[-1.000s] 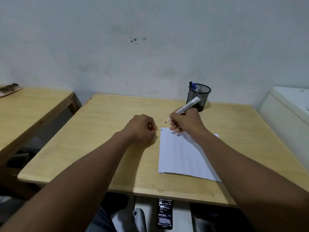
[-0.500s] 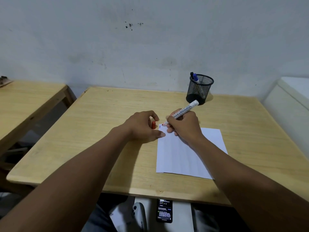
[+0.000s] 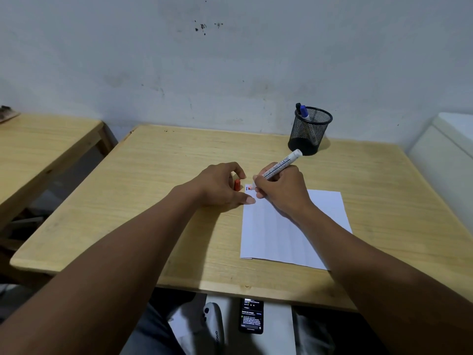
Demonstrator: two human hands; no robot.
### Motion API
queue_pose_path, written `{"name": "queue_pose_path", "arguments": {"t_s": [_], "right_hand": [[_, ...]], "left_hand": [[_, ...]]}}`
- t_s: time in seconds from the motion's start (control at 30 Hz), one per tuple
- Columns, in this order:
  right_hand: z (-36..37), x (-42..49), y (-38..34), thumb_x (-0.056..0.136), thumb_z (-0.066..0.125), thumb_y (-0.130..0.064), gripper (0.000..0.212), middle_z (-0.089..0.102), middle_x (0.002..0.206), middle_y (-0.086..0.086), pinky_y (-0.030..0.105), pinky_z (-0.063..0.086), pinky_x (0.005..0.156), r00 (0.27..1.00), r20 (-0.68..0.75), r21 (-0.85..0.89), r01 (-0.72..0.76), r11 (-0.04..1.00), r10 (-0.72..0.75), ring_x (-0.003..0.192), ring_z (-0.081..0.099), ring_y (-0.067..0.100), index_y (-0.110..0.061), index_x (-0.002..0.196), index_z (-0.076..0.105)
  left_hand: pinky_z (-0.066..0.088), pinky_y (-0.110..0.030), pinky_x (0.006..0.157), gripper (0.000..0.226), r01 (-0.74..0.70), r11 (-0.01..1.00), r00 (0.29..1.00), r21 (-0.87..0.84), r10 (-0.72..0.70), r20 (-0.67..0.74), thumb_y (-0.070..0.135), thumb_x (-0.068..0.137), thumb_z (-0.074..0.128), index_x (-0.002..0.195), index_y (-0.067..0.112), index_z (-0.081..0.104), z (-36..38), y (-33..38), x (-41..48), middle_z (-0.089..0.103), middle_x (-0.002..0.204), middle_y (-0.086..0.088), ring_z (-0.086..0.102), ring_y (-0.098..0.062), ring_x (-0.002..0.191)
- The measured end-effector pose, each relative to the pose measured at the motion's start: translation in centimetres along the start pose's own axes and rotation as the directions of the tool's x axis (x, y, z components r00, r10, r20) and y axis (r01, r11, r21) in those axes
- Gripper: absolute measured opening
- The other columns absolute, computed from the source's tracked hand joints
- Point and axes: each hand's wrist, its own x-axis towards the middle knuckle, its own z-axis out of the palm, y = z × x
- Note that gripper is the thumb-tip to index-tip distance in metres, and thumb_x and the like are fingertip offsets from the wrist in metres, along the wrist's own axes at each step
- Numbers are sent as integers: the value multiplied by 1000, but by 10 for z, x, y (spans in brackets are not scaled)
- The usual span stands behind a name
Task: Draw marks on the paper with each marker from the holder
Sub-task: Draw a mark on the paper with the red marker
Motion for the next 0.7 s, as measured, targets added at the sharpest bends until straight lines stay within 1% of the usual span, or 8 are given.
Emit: {"name": "queue_pose_path", "arguments": {"t_s": [0.07,0.13,0.23,0.3,0.33,0.43,0.6,0.7], "right_hand": [[-1,0,-2,80,76,-17,16,78,69,9,52,65,71,1000,3,32,-14,999,14,63,76,28,-2,85,71],[-2,1,-5,84,76,-19,14,77,69,10,39,57,57,999,-24,85,-38,996,41,60,74,26,-6,83,72],[-8,4,-15,88,72,-20,16,73,67,10,28,39,47,988,-84,223,-110,969,131,53,62,20,-9,77,74],[-16,8,-27,89,71,-17,14,69,64,7,25,37,44,985,-96,285,-111,952,144,51,57,16,-5,83,75],[-21,10,-36,89,71,-14,12,69,64,7,24,38,43,987,-94,302,-100,948,134,50,57,16,-3,86,74],[-37,18,-68,93,68,-10,11,69,69,10,22,43,44,992,-17,320,-114,941,126,52,61,16,-5,84,71],[-55,26,-113,95,56,-12,18,67,70,11,26,45,52,985,60,399,-173,900,163,55,63,19,-5,82,66],[-58,29,-123,96,55,-15,21,69,67,9,25,45,52,987,53,410,-163,898,154,50,65,15,-3,84,67]], "left_hand": [[52,-29,77,61,7,1000,1000,-23,-7,-8,50,64,90,114,28,63,0,-1,1,66,82,9,67,-13,87],[53,-29,78,54,21,996,1000,-85,-23,-16,47,65,90,109,27,66,-1,-3,1,67,81,8,67,-12,82],[56,-31,78,30,31,983,999,-179,-34,-14,36,73,86,96,22,74,-6,-10,1,73,79,2,66,-12,74],[59,-36,82,14,14,977,999,-213,-22,-37,26,79,80,89,17,77,-11,-13,2,78,85,-6,69,-16,77],[58,-36,79,8,9,966,998,-258,-26,-60,21,82,79,88,14,77,-14,-12,2,78,84,-9,69,-18,75],[50,-25,65,5,-12,875,990,-484,-57,-129,7,88,74,93,8,73,-27,1,3,73,78,-6,64,-17,68],[50,-30,76,16,-87,671,985,-736,-52,-163,16,90,74,105,11,73,-53,34,12,77,93,-3,73,-19,81],[49,-28,74,16,-96,596,991,-797,-20,-135,18,91,73,106,12,72,-60,51,17,77,90,0,72,-18,77]]}}
